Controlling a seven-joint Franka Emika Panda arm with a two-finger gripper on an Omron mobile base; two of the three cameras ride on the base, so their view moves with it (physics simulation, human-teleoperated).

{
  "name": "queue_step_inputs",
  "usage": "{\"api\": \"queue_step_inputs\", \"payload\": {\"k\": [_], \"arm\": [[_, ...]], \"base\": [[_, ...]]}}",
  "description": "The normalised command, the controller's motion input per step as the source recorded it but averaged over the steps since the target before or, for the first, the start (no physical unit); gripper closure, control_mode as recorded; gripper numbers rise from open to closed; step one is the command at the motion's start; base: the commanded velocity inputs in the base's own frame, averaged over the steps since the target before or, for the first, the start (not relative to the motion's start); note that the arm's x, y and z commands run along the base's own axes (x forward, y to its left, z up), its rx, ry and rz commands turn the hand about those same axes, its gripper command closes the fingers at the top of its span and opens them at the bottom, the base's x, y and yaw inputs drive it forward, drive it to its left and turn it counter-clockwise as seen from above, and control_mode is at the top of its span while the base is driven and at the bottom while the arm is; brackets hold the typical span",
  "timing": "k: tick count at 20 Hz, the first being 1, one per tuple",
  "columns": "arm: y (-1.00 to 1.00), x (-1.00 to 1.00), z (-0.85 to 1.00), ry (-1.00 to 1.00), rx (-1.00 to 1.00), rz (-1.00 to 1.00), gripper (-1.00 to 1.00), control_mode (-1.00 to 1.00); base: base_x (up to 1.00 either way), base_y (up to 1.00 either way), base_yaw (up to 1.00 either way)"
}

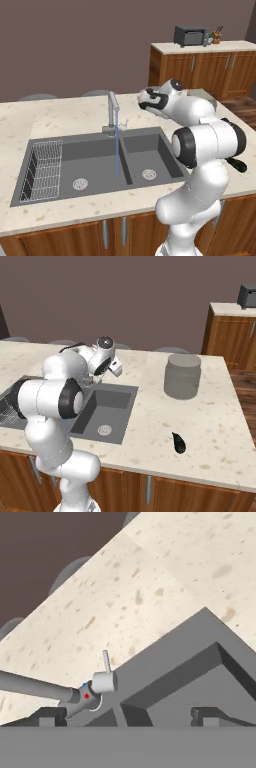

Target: Turn on the sink faucet. Then move the eggplant from the counter to the sink. Turn off the sink. Move the vegetable from the sink to the pot next to the stove. Finally move the pot to the front right burner.

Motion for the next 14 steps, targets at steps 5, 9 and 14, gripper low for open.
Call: {"api": "queue_step_inputs", "payload": {"k": [5, 9, 14], "arm": [[-0.39, -0.70, 0.64, 0.22, 0.00, -0.15, -1.00, -1.00], [-0.50, -0.74, 0.58, 0.20, 0.00, -0.13, -1.00, -1.00], [-0.51, -0.95, 0.11, 0.12, -0.01, -0.11, -1.00, -1.00]], "base": [[0.00, 0.00, 0.00], [0.00, 0.00, 0.00], [0.00, 0.00, 0.00]]}}
